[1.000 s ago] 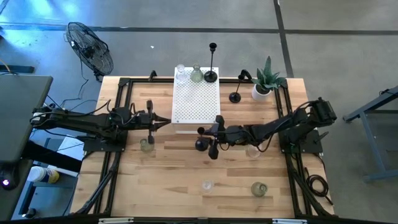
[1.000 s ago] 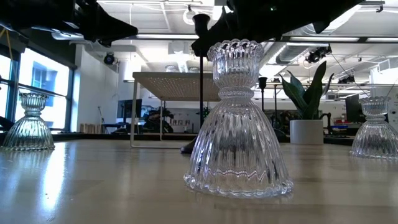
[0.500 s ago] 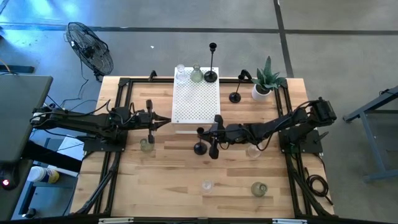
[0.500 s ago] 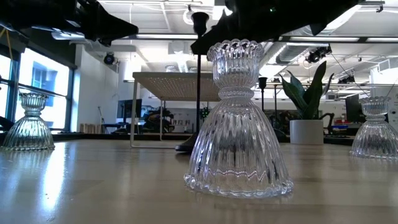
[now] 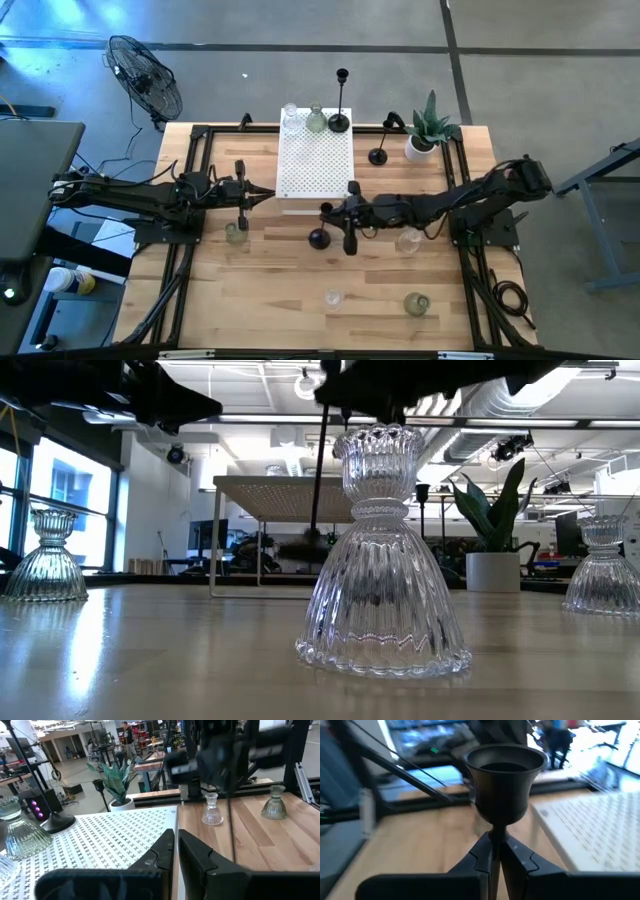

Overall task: Pick & Place candle stick holders
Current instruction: Put the bottom black candle holder on the shelf aligned with the other black candle holder

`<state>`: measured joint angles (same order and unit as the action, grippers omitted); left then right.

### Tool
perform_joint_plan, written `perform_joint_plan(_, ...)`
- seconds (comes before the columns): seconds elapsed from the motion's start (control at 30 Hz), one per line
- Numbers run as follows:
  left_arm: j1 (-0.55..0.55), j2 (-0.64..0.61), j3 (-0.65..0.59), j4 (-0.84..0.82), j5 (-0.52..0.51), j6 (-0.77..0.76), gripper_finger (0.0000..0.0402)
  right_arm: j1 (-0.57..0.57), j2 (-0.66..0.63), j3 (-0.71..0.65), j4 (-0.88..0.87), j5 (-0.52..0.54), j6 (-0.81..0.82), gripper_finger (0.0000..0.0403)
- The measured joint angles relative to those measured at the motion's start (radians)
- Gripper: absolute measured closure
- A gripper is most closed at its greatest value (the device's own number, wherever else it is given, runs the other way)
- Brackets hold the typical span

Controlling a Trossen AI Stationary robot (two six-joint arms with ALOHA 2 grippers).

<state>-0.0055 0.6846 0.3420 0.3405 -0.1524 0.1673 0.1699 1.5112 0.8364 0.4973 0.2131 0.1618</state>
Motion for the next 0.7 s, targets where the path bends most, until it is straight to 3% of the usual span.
perform_joint_plan(0.23, 0.0, 0.0, 0.0, 0.001, 0.0, -0.002, 0.038, 0.053, -0.166, 0.006, -0.014, -0.013, -0.088, 0.0386)
perform_joint_plan(0.43, 0.0, 0.0, 0.0, 0.001, 0.0, -0.013, 0.038, 0.053, -0.263, 0.19, -0.337, 0.2, -0.169, 0.0386)
perform_joint_plan(0.57, 0.0, 0.0, 0.001, 0.007, 0.001, -0.013, 0.038, -0.031, -0.264, 0.336, -0.498, 0.238, -0.215, 0.0386)
perform_joint_plan(0.7, 0.0, 0.0, 0.001, 0.009, 0.001, -0.018, 0.038, -0.211, -0.265, 0.398, -0.572, 0.153, -0.213, 0.0386)
